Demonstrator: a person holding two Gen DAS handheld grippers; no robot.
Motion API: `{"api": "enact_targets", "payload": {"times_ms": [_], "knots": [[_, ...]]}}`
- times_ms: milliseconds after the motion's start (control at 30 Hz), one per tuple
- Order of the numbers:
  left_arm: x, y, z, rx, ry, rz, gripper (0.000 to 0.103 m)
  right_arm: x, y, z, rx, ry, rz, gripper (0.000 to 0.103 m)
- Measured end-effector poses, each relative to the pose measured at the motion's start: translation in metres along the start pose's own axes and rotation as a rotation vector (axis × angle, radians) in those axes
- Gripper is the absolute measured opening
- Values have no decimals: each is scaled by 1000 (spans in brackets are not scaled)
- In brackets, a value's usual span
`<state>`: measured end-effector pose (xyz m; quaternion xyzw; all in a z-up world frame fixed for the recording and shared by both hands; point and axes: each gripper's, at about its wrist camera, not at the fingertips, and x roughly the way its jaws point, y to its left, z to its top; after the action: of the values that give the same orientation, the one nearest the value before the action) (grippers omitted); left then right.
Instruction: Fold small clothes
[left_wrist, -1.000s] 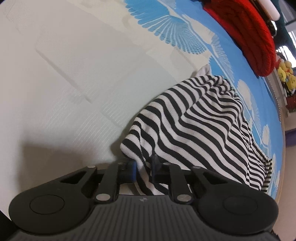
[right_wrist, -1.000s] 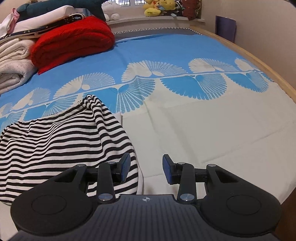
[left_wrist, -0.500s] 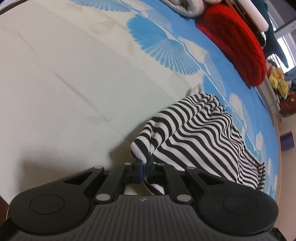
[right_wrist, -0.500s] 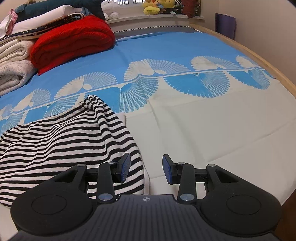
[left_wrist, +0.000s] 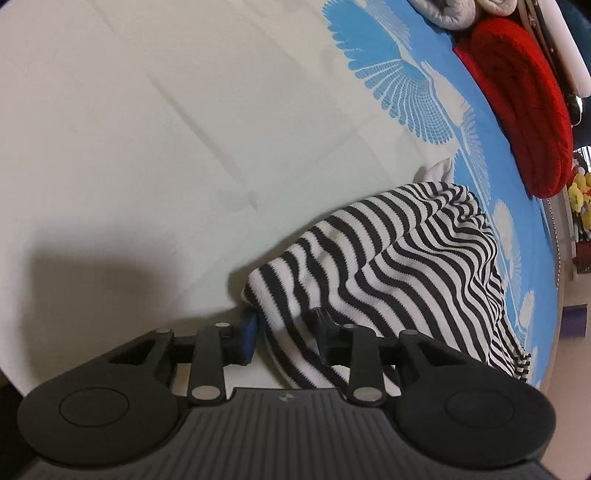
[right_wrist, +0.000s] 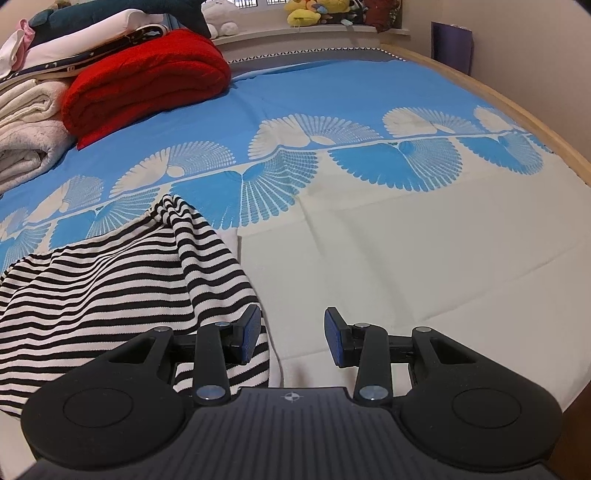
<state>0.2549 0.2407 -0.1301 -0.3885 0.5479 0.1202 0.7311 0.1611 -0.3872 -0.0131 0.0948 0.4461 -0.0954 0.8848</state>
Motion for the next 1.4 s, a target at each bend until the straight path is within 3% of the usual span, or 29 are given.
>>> {"api": "enact_targets", "payload": {"times_ms": [200,300,400,600,767,933,1067,1100,1200,1233,1267,1300,1333,1400], "knots": [[8,0,4,-2,-4,16,32,1,0,0,-1,2,5,40],[6,-10,1,42,-28,14,8,2,0,0,-4,5,6,40],[-4,-22,-5,100,-86,20,4,3,-1,1,-6,7,4,40],[-35,-70,-37,311,-222,-66,3,5,-5,4,17,12,-2,40],[-51,-143,-93,476,-278,-123,3,5,-18,11,69,0,6,40],[-55,-254,-200,798,-324,-251,3,6,-27,18,69,-28,-5,40],[-38,-313,-291,1026,-266,-392,3,4,-36,23,92,-57,5,39],[-28,-323,-313,1096,-218,-423,4,3,-39,25,101,-67,7,39],[20,-334,-355,1224,48,-441,9,0,-48,29,137,-94,19,39],[30,-332,-360,1244,98,-415,11,0,-51,31,145,-98,26,39],[30,-327,-360,1256,96,-404,12,1,-53,32,152,-100,36,39],[25,-319,-353,1256,71,-418,17,3,-56,34,160,-98,49,39],[18,-310,-342,1241,47,-439,31,4,-57,35,167,-93,66,39],[5,-290,-314,1201,-1,-430,38,11,-57,37,184,-64,121,39]]}}
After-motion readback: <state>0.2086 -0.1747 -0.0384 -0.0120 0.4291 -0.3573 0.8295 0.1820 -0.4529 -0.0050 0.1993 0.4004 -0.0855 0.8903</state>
